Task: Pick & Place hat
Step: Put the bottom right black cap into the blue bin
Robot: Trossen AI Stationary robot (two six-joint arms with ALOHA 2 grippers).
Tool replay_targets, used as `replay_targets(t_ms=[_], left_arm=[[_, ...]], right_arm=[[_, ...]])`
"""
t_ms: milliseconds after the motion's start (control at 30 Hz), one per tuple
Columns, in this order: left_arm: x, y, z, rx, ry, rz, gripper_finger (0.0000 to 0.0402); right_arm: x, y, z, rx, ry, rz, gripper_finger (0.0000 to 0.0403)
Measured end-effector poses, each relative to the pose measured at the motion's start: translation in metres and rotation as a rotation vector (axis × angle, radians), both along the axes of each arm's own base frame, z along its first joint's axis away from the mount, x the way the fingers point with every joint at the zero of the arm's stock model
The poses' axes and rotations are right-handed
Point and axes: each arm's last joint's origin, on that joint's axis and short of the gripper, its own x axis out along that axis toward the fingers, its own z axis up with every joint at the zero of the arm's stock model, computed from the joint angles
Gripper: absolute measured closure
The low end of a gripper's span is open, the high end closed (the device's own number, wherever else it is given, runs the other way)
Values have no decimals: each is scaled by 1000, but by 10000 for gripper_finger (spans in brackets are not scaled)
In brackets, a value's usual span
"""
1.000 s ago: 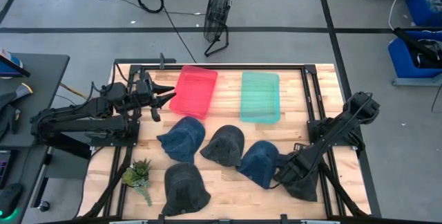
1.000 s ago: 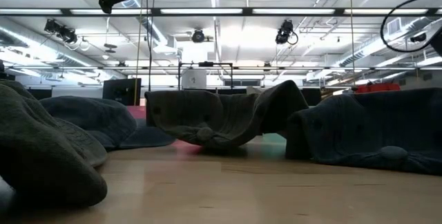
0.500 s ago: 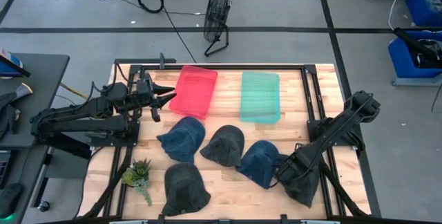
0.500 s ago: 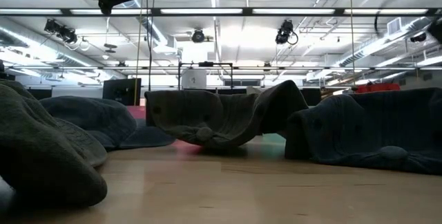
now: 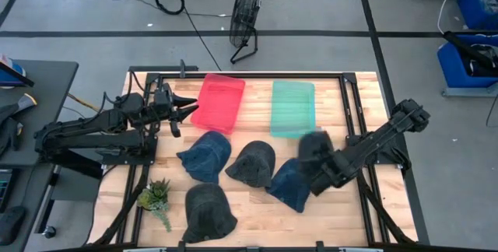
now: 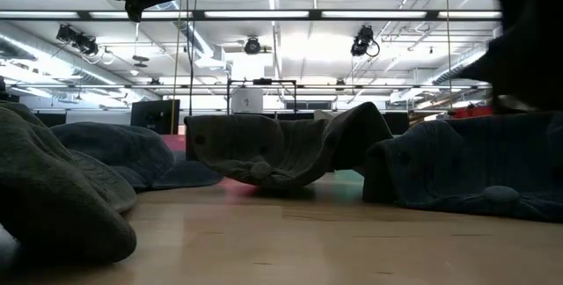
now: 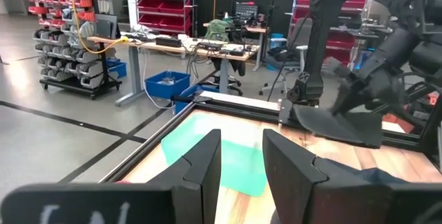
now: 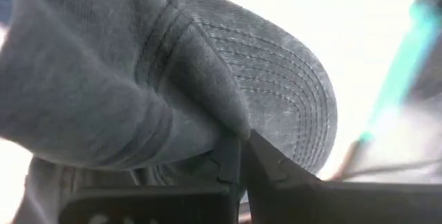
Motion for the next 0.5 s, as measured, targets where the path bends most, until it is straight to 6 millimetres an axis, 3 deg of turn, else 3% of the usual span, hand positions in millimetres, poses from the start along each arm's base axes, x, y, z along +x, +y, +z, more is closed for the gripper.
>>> replay_targets(t_ms=[233,500], left_arm=[[0,0,0,-18,-1,1,289],[0,0,-2,-24,9,0,289]], right_arm=[[37,-72,5,-326,-17,27,396],[63,-162,4,-212,-22,-64,399]])
